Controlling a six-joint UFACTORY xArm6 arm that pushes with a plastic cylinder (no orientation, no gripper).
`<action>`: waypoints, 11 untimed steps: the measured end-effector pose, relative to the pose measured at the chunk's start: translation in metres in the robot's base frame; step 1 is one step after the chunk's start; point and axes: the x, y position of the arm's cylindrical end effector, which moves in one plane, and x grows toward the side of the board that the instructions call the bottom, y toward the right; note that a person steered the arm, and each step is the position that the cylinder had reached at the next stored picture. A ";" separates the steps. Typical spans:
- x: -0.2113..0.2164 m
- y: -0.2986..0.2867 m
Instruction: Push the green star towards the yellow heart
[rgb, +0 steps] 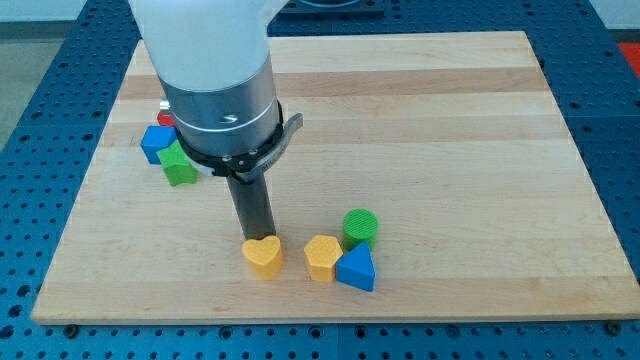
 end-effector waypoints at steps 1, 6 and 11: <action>0.002 -0.042; -0.134 -0.164; -0.070 -0.066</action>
